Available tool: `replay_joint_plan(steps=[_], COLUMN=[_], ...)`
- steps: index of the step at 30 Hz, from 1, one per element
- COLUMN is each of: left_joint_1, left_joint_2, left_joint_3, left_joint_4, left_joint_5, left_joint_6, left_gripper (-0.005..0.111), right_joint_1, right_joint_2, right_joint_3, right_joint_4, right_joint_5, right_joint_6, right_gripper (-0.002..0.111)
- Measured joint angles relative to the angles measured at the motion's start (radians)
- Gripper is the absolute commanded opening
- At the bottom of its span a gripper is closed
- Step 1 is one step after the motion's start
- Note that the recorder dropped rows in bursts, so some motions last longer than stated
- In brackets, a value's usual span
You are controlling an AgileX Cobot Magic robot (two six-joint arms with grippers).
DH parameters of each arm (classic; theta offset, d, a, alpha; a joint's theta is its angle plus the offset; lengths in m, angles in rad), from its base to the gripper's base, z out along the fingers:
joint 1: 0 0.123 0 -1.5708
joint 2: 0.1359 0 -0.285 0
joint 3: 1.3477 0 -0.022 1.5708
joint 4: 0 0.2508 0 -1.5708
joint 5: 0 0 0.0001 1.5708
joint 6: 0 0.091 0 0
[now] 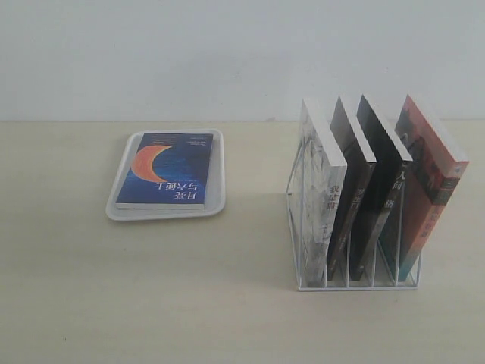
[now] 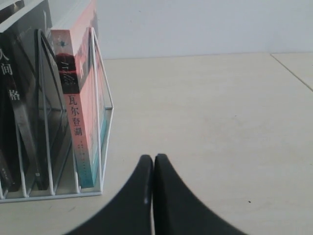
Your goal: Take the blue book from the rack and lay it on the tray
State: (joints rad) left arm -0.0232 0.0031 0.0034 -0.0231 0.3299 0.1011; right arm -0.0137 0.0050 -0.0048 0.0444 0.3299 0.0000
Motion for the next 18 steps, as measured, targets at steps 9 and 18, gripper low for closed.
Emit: replay_joint_plan(steps=[9, 18], left_joint_1=[0.000, 0.000], left_joint_2=[0.000, 0.000], left_joint_3=[0.000, 0.000], left_joint_4=[0.000, 0.000], left_joint_5=[0.000, 0.000], left_joint_6=[0.000, 0.000], left_gripper=[0.005, 0.005], right_joint_1=[0.023, 0.023], right_joint_2=[0.000, 0.000], right_joint_3=[0.000, 0.000], right_joint_4=[-0.002, -0.002], right_joint_5=[0.000, 0.000], right_joint_6=[0.000, 0.000], right_gripper=[0.000, 0.000])
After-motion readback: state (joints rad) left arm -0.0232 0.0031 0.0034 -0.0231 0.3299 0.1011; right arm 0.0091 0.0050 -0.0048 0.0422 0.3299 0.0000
